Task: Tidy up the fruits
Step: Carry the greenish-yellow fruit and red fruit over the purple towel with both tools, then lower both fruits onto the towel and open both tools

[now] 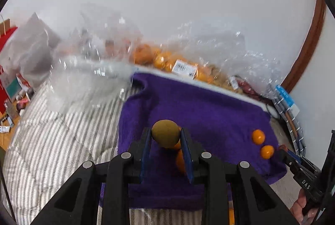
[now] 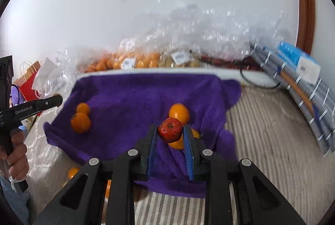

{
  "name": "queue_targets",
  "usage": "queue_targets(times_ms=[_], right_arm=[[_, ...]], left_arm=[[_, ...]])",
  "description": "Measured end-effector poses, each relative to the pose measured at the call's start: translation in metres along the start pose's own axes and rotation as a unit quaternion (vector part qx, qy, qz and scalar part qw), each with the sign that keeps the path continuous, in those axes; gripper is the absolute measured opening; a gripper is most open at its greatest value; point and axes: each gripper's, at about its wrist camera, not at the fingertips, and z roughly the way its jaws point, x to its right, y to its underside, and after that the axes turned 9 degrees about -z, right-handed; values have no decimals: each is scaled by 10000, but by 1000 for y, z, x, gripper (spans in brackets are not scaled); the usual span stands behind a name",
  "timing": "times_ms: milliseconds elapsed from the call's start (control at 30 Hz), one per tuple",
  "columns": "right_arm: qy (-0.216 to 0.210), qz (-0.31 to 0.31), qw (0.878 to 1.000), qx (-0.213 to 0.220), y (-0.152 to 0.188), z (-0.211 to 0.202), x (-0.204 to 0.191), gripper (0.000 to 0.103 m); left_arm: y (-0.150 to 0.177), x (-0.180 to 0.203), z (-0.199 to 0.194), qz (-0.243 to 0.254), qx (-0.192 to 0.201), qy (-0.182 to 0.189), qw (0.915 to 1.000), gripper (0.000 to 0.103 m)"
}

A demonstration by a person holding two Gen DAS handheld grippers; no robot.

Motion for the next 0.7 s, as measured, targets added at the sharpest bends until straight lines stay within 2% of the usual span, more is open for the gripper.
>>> queue_targets(times_ms=[100, 267, 533, 700], right_arm=[[-54, -15, 9999, -163, 4, 10, -2, 25], [-246, -21, 9993, -269, 8, 18, -6, 25], [-70, -362, 9984, -432, 13, 26, -21, 25], [-86, -307, 9980, -549, 16, 30, -18, 25]], left_arm=[[5, 0, 5, 108, -15, -140, 9998, 27], [6, 0, 9, 115, -55, -135, 9998, 27], [12, -1, 20, 123, -185, -277, 9994, 27], [15, 1, 22, 165, -199, -304, 9992, 27]])
